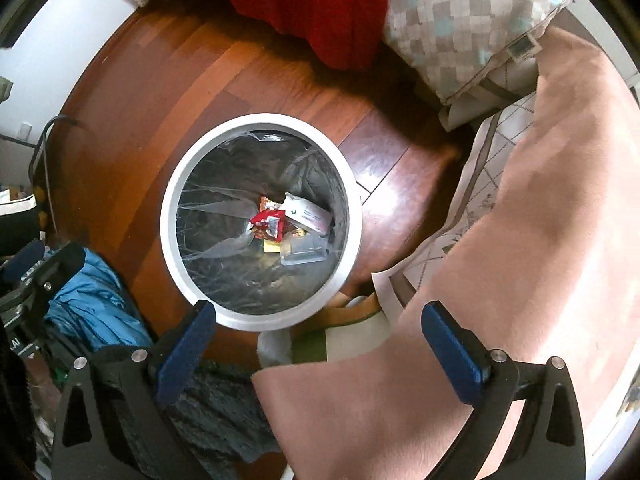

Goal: Collect trash
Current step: 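Carry both wrappers over the bin and open both tools to drop them, then move both tools back over the table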

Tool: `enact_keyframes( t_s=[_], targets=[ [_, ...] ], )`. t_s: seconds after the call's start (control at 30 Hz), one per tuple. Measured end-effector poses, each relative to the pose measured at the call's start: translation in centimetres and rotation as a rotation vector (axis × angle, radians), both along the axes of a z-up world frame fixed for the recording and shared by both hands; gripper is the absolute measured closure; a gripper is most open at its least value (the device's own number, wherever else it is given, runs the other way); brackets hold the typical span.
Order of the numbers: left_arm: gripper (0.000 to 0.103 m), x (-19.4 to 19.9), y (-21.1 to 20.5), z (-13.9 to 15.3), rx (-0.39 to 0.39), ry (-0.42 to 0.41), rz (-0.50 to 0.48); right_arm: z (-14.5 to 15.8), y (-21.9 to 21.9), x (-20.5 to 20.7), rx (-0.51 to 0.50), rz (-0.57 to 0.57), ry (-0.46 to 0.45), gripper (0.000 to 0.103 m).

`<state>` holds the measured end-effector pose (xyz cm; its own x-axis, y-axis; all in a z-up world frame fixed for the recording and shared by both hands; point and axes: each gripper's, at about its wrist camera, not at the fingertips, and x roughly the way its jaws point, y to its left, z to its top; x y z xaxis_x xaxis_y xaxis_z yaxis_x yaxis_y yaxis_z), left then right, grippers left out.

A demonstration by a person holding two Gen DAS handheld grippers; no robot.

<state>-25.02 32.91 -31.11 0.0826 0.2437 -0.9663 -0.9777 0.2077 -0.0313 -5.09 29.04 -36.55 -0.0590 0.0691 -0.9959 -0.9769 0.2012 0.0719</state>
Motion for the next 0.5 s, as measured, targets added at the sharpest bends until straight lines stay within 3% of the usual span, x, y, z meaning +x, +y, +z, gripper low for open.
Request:
enact_keyframes(
  t_s=[0.27,0.5],
  targets=[
    [0.002,0.5,-2.7,3.7,0.073,0.001,-0.025,3.9,-3.0,0.0,0.083,-0.033,0.008,0.0],
    [0.002,1.1,-5.5,8.1,0.151,-0.026,-0.045,9.3,-6.1,0.2,0.192,-0.046,0.02,0.0]
  ],
)
